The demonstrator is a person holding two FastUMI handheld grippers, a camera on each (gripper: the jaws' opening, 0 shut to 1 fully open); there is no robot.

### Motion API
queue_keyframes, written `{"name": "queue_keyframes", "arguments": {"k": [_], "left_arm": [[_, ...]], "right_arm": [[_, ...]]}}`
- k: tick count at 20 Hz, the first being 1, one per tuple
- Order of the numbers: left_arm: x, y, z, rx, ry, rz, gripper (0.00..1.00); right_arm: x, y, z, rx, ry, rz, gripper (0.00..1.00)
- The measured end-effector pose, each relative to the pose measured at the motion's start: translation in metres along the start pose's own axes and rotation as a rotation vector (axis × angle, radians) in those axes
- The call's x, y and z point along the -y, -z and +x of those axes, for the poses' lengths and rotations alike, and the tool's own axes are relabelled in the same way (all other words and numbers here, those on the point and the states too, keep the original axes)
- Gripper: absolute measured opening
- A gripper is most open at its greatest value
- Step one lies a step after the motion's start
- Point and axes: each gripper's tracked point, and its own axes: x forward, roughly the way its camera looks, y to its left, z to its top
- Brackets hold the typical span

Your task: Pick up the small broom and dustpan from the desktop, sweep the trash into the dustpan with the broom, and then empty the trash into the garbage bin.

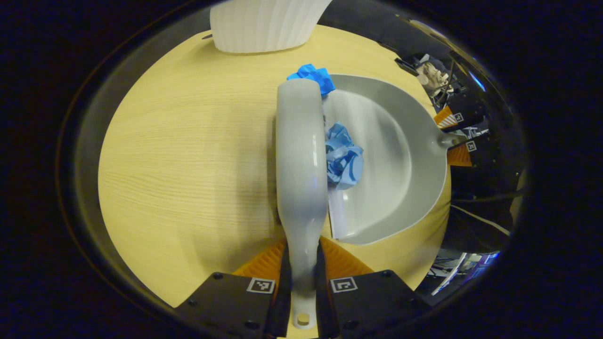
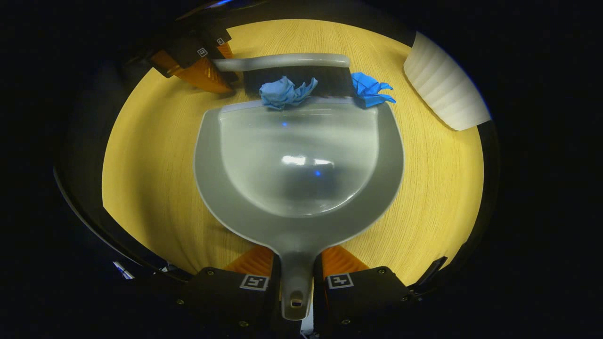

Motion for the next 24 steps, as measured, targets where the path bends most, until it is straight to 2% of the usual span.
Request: {"name": "queue_keyframes", "arguments": {"k": [6, 8, 12, 16, 19, 24], "left_arm": [[-0.021, 0.012, -0.013, -0.009, -0.05, -0.011, 0.31], [-0.03, 0.013, -0.017, -0.002, -0.059, -0.019, 0.29], [-0.054, 0.008, -0.023, 0.016, -0.113, -0.044, 0.31], [-0.065, -0.007, -0.027, 0.025, -0.153, -0.023, 0.29], [-0.061, -0.024, -0.028, 0.034, -0.151, 0.022, 0.31], [-0.049, -0.036, -0.024, 0.029, -0.099, 0.103, 0.31]], "right_arm": [[0.008, -0.003, 0.006, -0.006, 0.0, -0.004, 0.31], [0.008, -0.002, 0.005, -0.008, 0.0, -0.001, 0.31], [0.007, -0.006, 0.004, -0.013, 0.0, 0.006, 0.31], [0.007, -0.018, 0.002, -0.014, 0.0, 0.013, 0.31], [0.004, -0.013, 0.003, -0.011, 0.0, 0.005, 0.31], [0.002, -0.008, 0.004, 0.001, 0.006, -0.006, 0.31]]}}
